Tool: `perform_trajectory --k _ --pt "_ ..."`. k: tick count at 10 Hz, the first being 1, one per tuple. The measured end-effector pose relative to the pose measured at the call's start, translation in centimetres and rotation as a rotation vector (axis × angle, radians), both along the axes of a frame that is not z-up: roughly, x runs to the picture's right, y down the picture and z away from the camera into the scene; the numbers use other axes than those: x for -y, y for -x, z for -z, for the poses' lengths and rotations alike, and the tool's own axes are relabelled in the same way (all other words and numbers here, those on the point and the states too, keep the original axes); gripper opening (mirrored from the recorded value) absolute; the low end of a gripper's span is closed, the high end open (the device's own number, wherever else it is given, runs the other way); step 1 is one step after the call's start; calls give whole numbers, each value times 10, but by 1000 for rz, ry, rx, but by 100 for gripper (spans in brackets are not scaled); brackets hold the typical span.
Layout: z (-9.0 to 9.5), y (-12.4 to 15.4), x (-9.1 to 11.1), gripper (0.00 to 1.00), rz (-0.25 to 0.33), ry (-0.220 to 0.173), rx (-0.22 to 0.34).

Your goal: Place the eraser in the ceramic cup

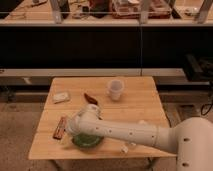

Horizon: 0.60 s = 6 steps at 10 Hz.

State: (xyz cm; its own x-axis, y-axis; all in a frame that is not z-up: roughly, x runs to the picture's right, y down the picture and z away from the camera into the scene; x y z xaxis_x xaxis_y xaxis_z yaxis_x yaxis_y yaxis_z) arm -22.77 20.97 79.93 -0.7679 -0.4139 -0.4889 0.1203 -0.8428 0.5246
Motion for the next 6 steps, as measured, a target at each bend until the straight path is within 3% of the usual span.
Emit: perform_trajectory --k 6 --pt "-19 8 5 80 -9 25 -53"
